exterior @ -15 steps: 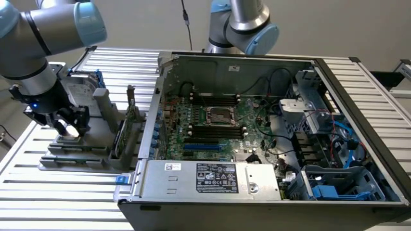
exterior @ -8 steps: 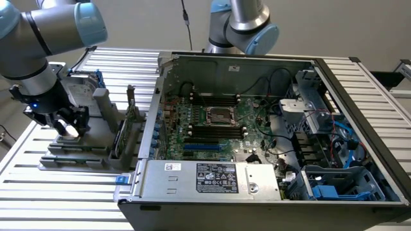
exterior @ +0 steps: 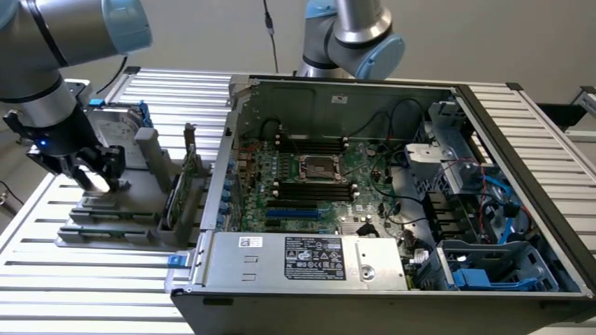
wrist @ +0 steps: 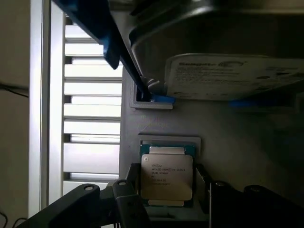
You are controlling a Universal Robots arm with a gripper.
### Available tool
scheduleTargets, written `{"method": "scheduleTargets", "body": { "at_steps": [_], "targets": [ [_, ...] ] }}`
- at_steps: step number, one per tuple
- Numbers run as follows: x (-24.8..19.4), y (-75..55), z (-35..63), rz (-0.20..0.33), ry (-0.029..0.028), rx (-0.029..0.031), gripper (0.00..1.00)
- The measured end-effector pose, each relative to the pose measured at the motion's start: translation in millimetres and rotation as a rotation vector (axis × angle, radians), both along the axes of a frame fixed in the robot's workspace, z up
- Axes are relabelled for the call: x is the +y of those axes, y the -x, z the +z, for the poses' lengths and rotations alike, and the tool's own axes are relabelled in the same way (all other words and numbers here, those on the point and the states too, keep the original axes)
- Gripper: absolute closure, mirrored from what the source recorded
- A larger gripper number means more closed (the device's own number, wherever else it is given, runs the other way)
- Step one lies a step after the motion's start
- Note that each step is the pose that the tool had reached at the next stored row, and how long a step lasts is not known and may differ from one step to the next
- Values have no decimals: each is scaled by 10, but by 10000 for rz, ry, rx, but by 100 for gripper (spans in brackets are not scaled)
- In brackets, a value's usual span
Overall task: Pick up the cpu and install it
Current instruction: 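Pick up the cpu and move it towards the insertion slot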
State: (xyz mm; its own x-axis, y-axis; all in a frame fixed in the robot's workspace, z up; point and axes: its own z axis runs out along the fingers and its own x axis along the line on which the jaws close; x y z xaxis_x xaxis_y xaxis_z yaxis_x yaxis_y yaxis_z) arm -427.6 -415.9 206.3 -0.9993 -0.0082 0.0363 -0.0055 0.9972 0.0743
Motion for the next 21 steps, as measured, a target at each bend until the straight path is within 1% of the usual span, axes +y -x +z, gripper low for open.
{"method": "scheduleTargets", "body": {
  "at_steps": [4,9,15,21],
  "targets": [
    [-1,-14,182,2,0,3,45],
    [2,-73,409,1,0,6,45],
    [11,-167,683,1,1,8,45],
    [28,-290,956,0,0,7,45]
  ]
}}
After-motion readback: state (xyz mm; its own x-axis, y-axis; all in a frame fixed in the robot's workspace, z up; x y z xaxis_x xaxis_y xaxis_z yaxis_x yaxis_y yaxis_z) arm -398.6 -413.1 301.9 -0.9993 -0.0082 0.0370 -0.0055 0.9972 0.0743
